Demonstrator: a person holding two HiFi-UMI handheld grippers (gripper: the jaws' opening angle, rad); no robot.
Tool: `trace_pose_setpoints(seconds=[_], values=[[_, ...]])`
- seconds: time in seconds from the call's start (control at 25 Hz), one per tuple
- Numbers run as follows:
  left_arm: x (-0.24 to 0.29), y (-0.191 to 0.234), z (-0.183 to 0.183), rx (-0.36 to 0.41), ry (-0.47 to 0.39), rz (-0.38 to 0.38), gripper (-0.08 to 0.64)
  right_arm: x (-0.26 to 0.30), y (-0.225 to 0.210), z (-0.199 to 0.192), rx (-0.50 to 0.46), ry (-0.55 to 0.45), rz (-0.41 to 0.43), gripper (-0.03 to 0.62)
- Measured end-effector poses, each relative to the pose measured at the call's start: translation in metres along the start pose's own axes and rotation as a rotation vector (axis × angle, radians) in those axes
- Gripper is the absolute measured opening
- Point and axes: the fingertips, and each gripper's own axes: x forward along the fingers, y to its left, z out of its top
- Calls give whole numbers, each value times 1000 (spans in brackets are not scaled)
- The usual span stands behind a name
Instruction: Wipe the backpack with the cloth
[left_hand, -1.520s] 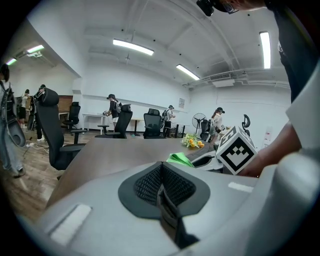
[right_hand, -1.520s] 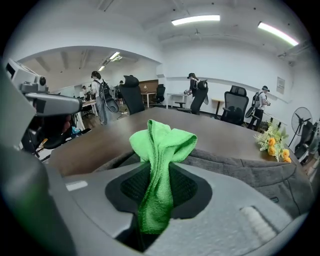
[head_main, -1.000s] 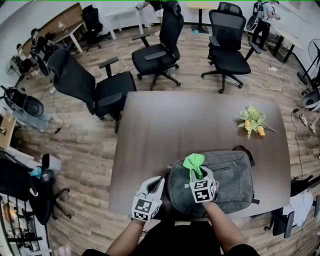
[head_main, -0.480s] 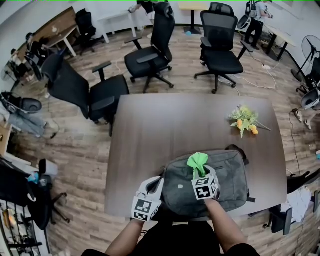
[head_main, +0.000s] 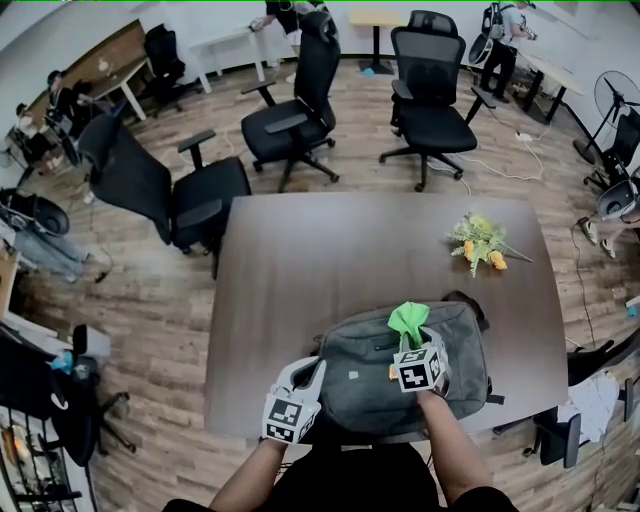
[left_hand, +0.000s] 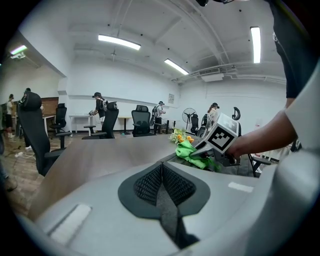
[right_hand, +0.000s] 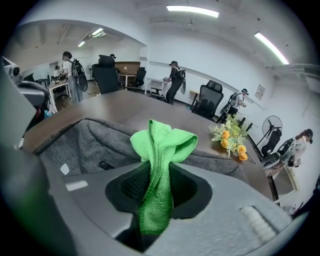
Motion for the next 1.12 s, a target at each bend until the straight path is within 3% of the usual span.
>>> trace_pose_setpoints(seconds=[0.6,0.88,1.12], values=[[8,-13,5,-2,-16,-32,23,-13,-76,-20,-27,81,-178,104],[8,-12,-2,7,-11,-32,23,-34,-126,-27,-22,79,-308,106],[7,-15,0,14,-15,-36,25,-47,-150,-30,-35,76,-370,106]])
